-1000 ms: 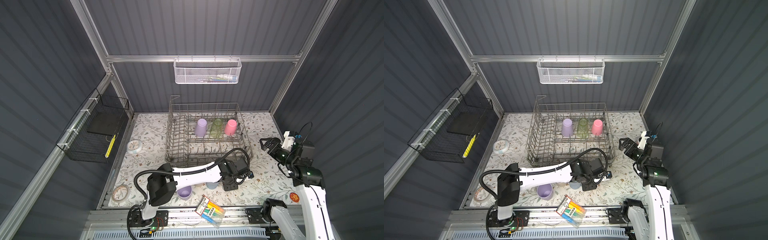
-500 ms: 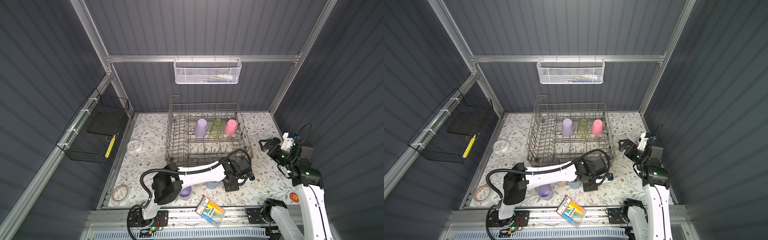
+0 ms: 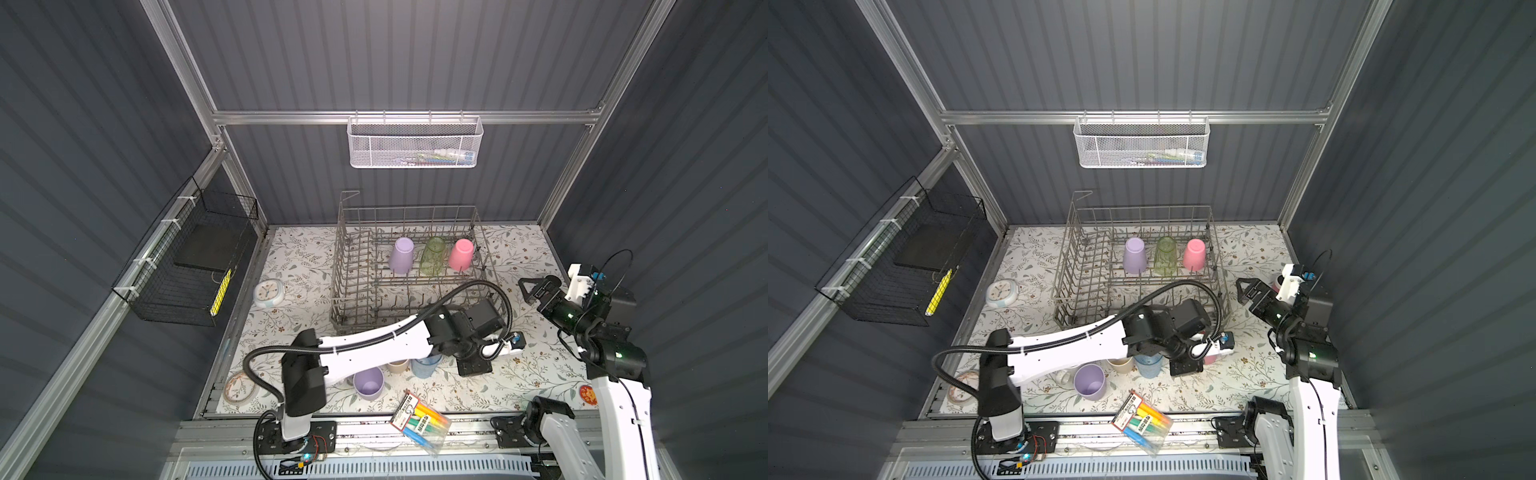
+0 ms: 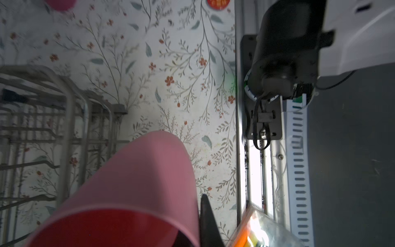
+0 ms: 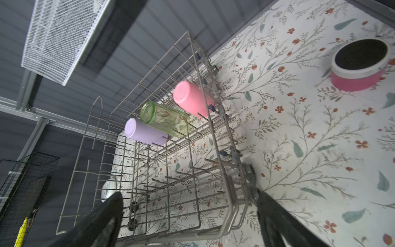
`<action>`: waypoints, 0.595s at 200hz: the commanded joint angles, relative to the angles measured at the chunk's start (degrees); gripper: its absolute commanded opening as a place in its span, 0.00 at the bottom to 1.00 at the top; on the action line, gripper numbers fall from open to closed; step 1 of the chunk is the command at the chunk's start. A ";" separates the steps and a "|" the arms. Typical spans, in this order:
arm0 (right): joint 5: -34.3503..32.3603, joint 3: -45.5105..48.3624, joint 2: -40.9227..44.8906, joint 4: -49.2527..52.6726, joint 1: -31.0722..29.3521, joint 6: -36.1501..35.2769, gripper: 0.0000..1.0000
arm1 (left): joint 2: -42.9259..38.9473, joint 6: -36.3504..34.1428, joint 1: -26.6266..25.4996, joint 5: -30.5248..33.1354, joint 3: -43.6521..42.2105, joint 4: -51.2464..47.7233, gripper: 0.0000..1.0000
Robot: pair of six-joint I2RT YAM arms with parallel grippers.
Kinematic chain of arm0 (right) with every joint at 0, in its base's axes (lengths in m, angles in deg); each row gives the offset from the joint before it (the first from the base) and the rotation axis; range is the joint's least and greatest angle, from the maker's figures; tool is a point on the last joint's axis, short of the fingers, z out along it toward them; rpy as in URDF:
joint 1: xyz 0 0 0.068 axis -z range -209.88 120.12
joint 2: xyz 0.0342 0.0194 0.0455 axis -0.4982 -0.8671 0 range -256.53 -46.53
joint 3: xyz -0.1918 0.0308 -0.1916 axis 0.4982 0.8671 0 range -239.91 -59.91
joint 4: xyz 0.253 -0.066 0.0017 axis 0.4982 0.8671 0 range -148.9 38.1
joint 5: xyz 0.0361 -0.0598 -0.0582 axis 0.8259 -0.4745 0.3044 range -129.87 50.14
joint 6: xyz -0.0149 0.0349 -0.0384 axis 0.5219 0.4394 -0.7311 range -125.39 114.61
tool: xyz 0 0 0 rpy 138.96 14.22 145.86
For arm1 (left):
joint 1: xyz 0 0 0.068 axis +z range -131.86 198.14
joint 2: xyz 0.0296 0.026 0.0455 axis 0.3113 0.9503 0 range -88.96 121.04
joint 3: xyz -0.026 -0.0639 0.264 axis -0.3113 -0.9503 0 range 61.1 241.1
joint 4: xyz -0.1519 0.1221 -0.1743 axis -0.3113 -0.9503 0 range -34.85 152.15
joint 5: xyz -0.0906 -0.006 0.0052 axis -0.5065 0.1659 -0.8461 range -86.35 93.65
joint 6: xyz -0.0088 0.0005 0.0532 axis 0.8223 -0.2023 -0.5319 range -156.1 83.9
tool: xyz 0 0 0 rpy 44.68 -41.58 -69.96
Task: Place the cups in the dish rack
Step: 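Lift the pink cup over the rack with the left gripper toward the right gripper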
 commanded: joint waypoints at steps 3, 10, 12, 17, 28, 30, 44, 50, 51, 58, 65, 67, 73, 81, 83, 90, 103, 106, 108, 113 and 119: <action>7.02 -0.80 1.17 -3.90 0.29 0.99 0.97 | -6.61 1.18 0.69 -3.90 -3.99 8.68 0.00; 8.65 -0.86 1.16 -4.68 0.35 1.53 0.97 | -8.37 2.36 1.67 -5.38 -5.55 10.89 0.00; 8.89 -0.89 1.18 -4.86 0.35 1.64 0.97 | -8.76 2.71 2.01 -5.97 -6.00 11.62 0.00; 10.23 -0.87 1.06 -5.66 0.35 2.20 0.97 | -10.09 3.72 3.16 -8.04 -7.24 13.51 0.00; 13.35 -0.34 0.90 -8.03 0.37 3.76 0.97 | -12.96 6.88 6.60 -14.51 -10.98 18.64 0.00; 13.98 -0.20 0.90 -8.54 0.40 4.18 0.97 | -13.47 7.62 7.33 -15.46 -11.73 19.99 0.00; 18.53 1.43 0.78 -13.56 0.37 7.30 0.97 | -16.96 12.72 12.31 -23.59 -16.74 28.64 0.00; 20.60 2.15 0.64 -15.60 0.37 8.65 0.97 | -18.24 14.71 13.86 -25.69 -19.97 32.04 0.00; 21.33 2.45 0.65 -16.47 0.35 9.18 0.97 | -18.43 15.00 14.17 -26.05 -20.31 32.57 0.00; 23.96 3.32 0.34 -19.10 0.41 10.60 0.97 | -19.47 16.85 15.90 -28.37 -21.99 36.03 0.00; 26.34 4.04 0.03 -21.67 0.38 12.28 0.97 | -20.34 18.78 17.45 -30.51 -23.61 39.07 0.00; 27.18 4.30 -0.09 -22.36 0.36 12.68 0.97 | -20.55 19.39 17.89 -31.09 -24.00 39.91 0.00; 29.13 4.72 -0.33 -24.15 0.40 13.78 0.97 | -20.96 21.35 19.20 -32.87 -25.14 42.68 0.00; 31.28 5.13 -0.63 -25.95 0.38 14.81 0.97 | -21.26 24.39 21.05 -35.44 -26.71 47.04 0.00; 31.72 5.21 -0.65 -26.25 0.36 14.94 0.97 | -21.39 25.23 21.54 -36.16 -27.15 48.29 0.00; 32.78 5.33 -0.66 -26.81 0.28 15.18 0.97 | -21.48 28.23 23.07 -38.31 -28.64 52.73 0.00; 33.62 5.37 -0.37 -26.75 0.34 15.10 0.97 | -21.18 33.96 25.41 -41.62 -30.97 60.34 0.00; 33.78 5.37 -0.34 -26.68 0.35 15.10 0.97 | -21.05 35.00 25.83 -42.21 -31.39 61.81 0.00; 33.77 5.47 -0.25 -26.67 0.35 15.10 0.98 | -20.97 35.75 26.07 -42.49 -31.66 62.78 0.00; 33.90 5.65 -0.14 -26.73 0.30 15.30 0.98 | -20.85 37.44 26.66 -43.18 -32.12 64.91 0.00; 34.16 5.91 -0.14 -26.96 0.25 15.65 0.98 | -20.56 39.24 27.20 -44.10 -32.63 67.51 0.00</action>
